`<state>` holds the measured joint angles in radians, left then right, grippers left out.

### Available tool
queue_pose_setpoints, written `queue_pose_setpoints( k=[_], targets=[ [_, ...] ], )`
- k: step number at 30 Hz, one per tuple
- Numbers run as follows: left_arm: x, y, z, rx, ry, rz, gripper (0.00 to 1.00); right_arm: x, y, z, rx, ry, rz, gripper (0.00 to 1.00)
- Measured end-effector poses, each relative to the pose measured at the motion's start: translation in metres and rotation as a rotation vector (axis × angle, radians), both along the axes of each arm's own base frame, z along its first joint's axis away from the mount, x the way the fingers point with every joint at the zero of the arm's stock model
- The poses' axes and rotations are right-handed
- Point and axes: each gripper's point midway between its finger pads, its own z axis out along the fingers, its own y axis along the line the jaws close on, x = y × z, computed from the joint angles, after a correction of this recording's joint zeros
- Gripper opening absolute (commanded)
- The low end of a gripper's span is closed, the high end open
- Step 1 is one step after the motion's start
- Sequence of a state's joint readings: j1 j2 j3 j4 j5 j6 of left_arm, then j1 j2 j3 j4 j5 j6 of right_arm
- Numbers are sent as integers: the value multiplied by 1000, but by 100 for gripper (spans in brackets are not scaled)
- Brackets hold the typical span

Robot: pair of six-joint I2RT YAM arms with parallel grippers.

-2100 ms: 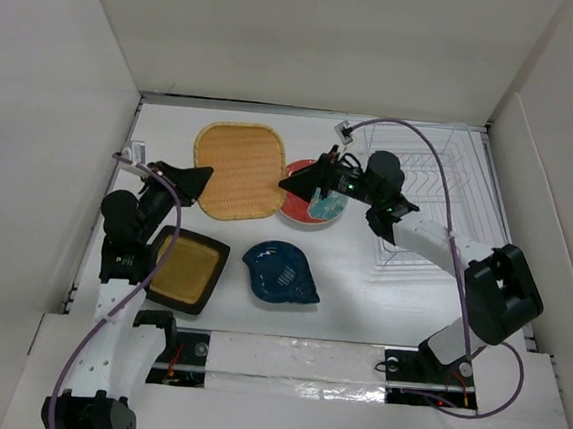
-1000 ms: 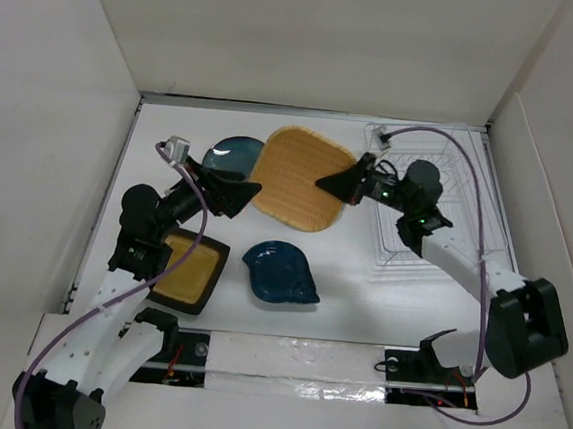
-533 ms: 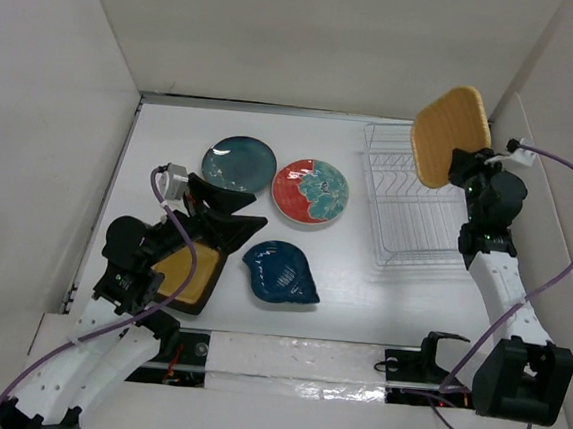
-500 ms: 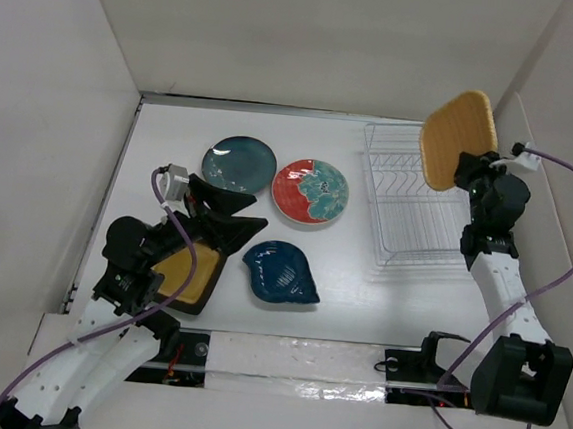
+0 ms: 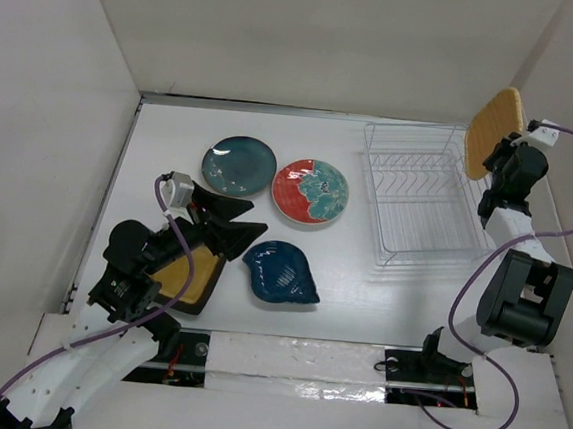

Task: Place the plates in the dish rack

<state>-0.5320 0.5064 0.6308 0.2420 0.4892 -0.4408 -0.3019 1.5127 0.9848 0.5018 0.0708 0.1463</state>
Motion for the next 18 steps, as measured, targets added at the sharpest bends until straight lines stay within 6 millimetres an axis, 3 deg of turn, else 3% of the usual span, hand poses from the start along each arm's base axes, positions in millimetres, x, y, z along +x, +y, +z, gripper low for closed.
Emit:
queue_pose_setpoints(
  k=[6,10,15,18],
  targets=[
    [0,-1,-4,14,8,5,65,15,-16,13,-126,35,62,0],
    [1,-2,-6,18,14,10,65,23,-24,-3,-147,86,109,0],
    [2,-3,-8,23,18,12,65,31,-18,-34,-132,145,183,0],
    [4,-5,-11,29,28,11,64,33,-17,-36,-136,138,194,0]
  ],
)
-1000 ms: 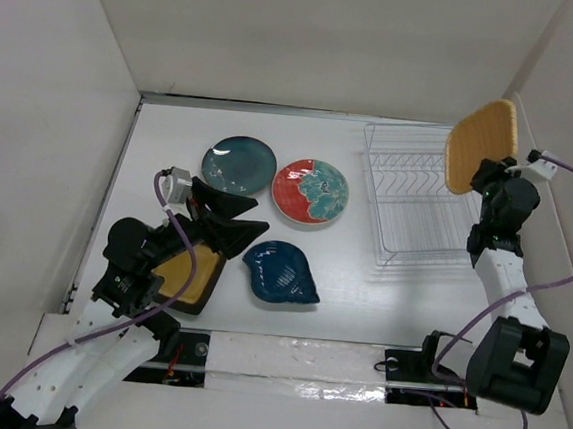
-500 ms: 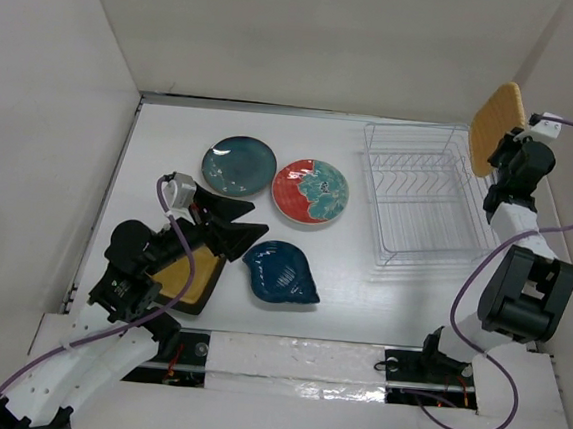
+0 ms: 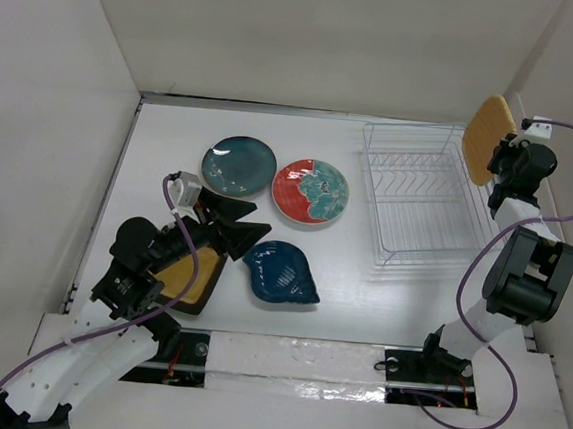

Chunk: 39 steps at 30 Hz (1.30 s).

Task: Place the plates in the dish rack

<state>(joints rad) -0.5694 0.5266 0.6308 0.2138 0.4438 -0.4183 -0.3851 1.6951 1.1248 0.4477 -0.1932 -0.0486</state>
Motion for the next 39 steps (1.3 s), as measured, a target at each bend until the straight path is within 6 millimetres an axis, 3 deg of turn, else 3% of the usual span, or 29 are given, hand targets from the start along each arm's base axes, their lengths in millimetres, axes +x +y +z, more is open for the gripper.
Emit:
queue_pose_setpoints(
  k=[12,15,20,23,26,33,39],
  targets=[
    [3,-2,-4,9,11,3,64,-6,2,5,-7,-18,-16,0],
    [3,-2,-4,9,12,3,64,-12,4,20,-12,-47,-30,0],
    [3,-2,-4,9,11,3,64,-20,15,61,-34,-134,-22,0],
    [3,-1,-3,8,10,3,64,-19,21,70,-41,-163,-14,0],
    [3,-1,-3,9,10,3,64,-16,27,62,-29,-153,-2,0],
    [2,-1,-2,6,7,3,64,-8,27,7,13,-51,1,0],
    [2,-1,-3,7,8,3,64,-7,25,2,18,-49,-10,0]
  ],
)
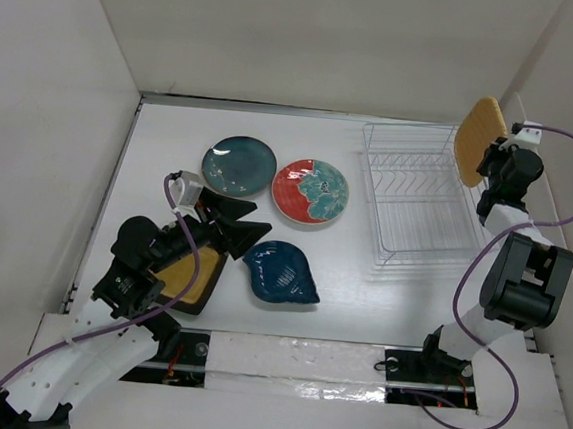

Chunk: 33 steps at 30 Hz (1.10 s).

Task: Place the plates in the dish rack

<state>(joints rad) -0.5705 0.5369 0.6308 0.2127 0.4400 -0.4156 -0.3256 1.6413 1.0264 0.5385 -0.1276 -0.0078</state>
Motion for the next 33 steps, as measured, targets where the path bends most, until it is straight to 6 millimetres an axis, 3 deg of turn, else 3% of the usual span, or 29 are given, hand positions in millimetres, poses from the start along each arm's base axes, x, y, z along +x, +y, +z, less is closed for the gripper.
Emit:
queue_pose_setpoints(
  k=[12,16,17,21,24,30,33],
  targets=[
    [1,-1,-1,2,4,0,64,-7,6,-38,18,73,-18,1],
    [1,0,-1,2,3,0,64,-4,10,-45,20,90,-17,22],
    [1,0,-1,2,3,1,64,-3,11,-45,24,93,-17,34],
    [1,0,-1,2,4,4,64,1,14,-42,43,95,-19,52],
    [2,0,-1,1,4,8,64,2,16,-40,64,91,-25,61],
    [5,2,-1,0,6,25,63,1,13,-37,137,70,-75,69],
    [11,3,-5,13,19,52,56,-7,15,-29,205,41,-110,74]
  ],
)
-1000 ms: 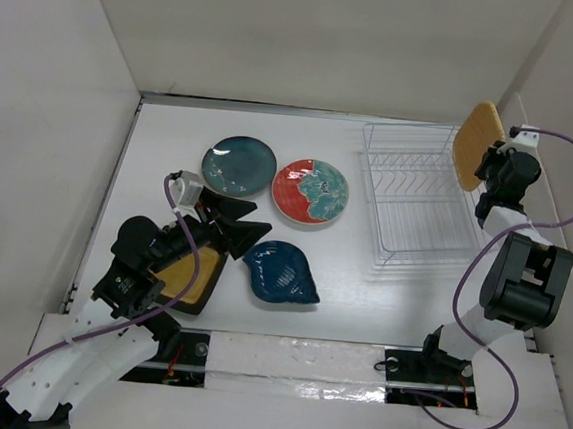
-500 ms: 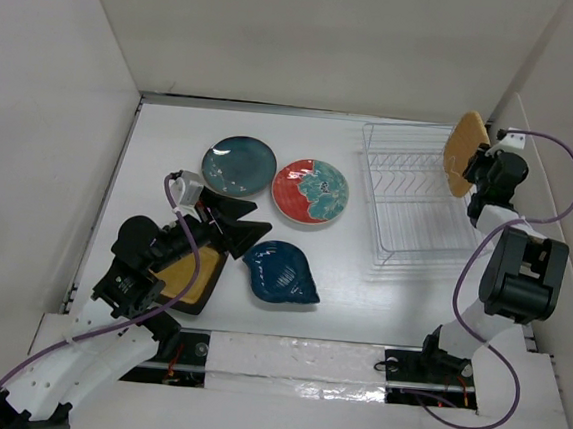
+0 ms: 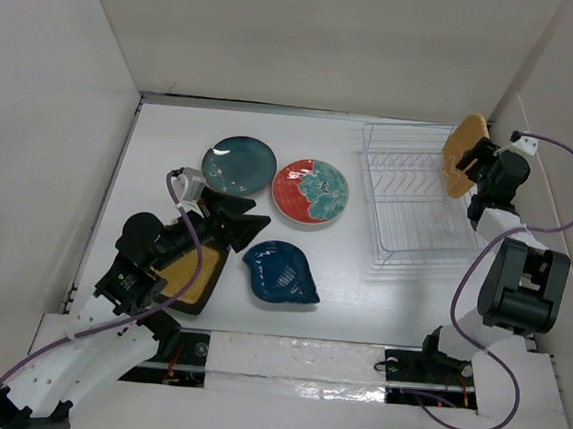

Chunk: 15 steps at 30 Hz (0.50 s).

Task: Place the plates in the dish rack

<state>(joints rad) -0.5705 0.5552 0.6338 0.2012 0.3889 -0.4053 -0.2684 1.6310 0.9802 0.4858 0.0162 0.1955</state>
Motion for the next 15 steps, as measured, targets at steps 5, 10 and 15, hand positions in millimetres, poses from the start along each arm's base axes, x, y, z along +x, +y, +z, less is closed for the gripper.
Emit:
queue_pose_setpoints(
  k=[5,10,15],
  targets=[
    [18,1,-16,36,62,66,6,-27,28,38,122,-114,-15,64],
    [48,12,-38,64,152,174,0,-62,83,65,235,-223,82,0],
    [78,23,-61,54,268,261,0,-101,130,64,320,-260,208,0]
  ],
)
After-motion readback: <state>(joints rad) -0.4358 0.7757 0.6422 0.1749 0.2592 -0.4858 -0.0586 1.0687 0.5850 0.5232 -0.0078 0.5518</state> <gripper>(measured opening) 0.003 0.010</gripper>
